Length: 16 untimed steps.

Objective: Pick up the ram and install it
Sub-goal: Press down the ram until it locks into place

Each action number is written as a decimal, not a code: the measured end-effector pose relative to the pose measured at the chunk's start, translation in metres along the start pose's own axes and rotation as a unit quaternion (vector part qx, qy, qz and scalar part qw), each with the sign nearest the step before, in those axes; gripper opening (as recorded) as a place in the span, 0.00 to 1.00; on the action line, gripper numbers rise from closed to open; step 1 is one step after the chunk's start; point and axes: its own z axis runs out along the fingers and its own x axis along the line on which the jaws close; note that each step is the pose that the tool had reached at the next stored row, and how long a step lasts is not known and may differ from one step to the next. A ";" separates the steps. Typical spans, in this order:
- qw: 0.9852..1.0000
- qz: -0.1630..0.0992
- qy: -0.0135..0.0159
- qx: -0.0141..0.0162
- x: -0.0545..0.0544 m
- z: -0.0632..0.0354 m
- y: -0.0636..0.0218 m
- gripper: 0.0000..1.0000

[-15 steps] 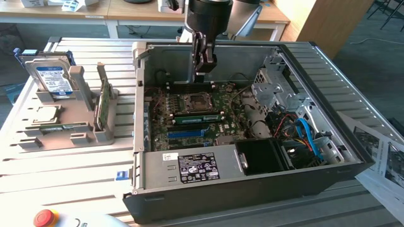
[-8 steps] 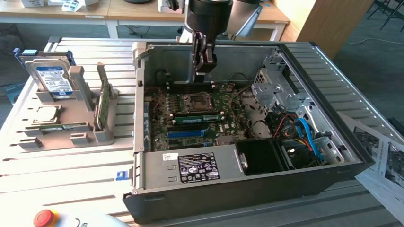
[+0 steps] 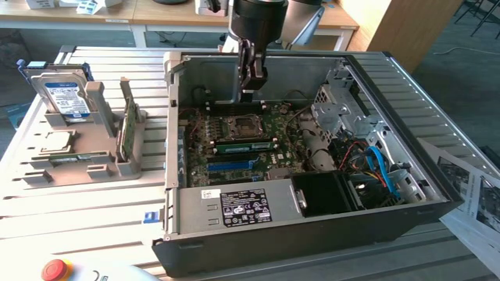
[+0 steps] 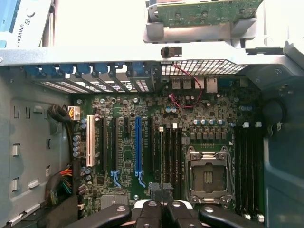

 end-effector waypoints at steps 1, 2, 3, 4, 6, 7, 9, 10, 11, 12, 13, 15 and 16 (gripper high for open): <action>1.000 0.005 0.000 0.000 0.000 0.0000 0.0000 0.11; 1.000 0.010 0.000 -0.001 0.000 0.0000 -0.0001 0.11; 1.000 0.016 -0.001 -0.001 0.000 0.0000 -0.0001 0.11; 1.000 0.022 -0.001 -0.001 0.000 0.0000 0.0000 0.11; 0.999 0.037 -0.001 -0.002 0.000 0.0000 -0.0001 0.11; 0.999 0.044 -0.002 -0.003 0.000 0.0000 -0.0001 0.11; 0.998 0.059 -0.002 -0.003 0.000 0.0000 0.0000 0.11; 0.998 0.066 -0.003 -0.004 0.000 0.0000 -0.0001 0.11; 0.997 0.074 -0.003 -0.004 0.000 0.0000 -0.0001 0.11; 0.997 0.082 -0.003 -0.005 0.000 0.0000 -0.0001 0.11; 0.996 0.089 -0.003 -0.005 0.000 0.0000 -0.0001 0.11; 0.995 0.104 -0.004 -0.006 0.000 0.0001 -0.0001 0.11; 0.994 0.111 -0.004 -0.007 0.000 0.0000 -0.0001 0.11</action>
